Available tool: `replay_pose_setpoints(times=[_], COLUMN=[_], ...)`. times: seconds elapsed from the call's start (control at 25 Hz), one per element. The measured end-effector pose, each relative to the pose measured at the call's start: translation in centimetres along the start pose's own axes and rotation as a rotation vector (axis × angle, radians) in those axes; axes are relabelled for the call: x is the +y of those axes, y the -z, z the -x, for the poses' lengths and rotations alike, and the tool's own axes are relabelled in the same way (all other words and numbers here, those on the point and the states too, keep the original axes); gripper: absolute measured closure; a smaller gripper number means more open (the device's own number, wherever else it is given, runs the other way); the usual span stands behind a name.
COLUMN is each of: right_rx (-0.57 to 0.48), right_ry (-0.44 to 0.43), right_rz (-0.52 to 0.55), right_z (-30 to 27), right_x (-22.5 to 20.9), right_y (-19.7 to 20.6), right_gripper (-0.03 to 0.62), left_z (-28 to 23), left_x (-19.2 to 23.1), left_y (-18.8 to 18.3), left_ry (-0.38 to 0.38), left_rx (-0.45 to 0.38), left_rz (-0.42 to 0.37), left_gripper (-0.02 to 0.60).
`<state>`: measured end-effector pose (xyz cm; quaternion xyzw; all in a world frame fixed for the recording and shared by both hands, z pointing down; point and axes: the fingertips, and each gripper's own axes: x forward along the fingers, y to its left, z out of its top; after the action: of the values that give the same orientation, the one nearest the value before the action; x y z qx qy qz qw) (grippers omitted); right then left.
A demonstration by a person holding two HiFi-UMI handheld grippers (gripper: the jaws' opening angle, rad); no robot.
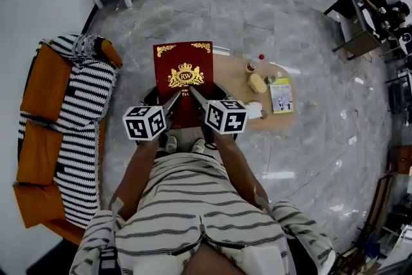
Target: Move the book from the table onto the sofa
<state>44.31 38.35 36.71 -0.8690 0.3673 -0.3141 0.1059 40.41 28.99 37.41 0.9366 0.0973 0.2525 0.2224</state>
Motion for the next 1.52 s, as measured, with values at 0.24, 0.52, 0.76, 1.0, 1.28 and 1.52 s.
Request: replay_pose_setpoints(times=[0.24,0.52,0.76,1.0,1.28,1.52], right_rx=[0.044,0.129,0.209,0.276,0.339,0.382], right_ry=[-0.122,-0.288,-0.435,-0.550,-0.663,-0.737], right_rz=[0.074,0.156,0.251,0.333,0.428,0.482], right_z=[-4.1,-5.0,-9.4,-11.0,-12.5,-13.7], right_x=[5.2,10.7,19.4,26.8,35.6,42.8], right_y=[0.8,0.4,3.0,6.0,9.5,13.2], right_gripper=[0.279,0.279,0.279,0.279,0.279,0.279], left_z=[3.8,9.2,16.0,22.6,30.3,36.6], left_x=[5.2,6.8,13.4,17.4,21.9,25.9], left_y=[-0.5,-1.4,-0.9,0.5,2.2,4.0], left_ry=[-0.105,-0.276,-0.421,-0.542,-0.647,-0.722], left_rx=[-0.083,-0.173,-0.261,-0.336,-0.426,-0.474], left_rz=[0.057,0.135,0.222,0.298,0.386,0.439], left_gripper=[0.242,0.242,0.242,0.242,0.242,0.242])
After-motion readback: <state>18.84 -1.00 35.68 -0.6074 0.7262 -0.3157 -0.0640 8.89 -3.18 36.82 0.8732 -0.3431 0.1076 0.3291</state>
